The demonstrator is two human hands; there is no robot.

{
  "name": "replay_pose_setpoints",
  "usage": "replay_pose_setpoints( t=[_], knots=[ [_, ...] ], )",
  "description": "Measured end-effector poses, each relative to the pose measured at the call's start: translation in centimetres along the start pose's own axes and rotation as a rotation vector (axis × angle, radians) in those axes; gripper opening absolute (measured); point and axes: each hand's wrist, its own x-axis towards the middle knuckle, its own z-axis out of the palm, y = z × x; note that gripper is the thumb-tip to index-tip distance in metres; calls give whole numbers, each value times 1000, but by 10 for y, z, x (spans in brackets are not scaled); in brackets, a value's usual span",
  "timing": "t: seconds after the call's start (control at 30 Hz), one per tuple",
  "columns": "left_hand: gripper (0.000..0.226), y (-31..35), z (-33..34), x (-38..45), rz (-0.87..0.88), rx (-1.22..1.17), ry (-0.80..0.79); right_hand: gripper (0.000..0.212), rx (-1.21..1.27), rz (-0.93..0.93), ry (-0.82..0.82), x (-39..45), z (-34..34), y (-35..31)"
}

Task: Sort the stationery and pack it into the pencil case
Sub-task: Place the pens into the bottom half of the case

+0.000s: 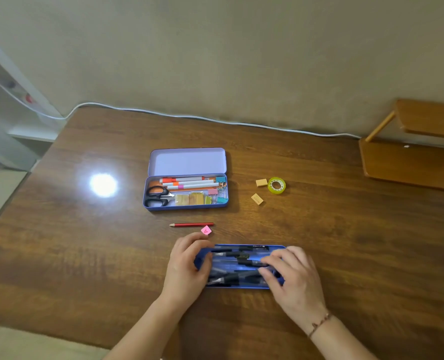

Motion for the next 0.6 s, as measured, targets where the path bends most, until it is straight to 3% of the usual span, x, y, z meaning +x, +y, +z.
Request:
replay_pose_setpoints(
  t=[0.13, 0.3, 0.6],
  knots=[
    [25, -1, -5, 5, -25, -4, 2, 12, -29, -51, -28, 12, -5, -1],
    [25, -1, -14, 11, -63, -5, -12, 6, -129, 205, 2, 22, -9, 5],
    [11, -4, -11, 15, -3, 212, -158, 6, -311, 89, -7, 26, -8, 14]
  ],
)
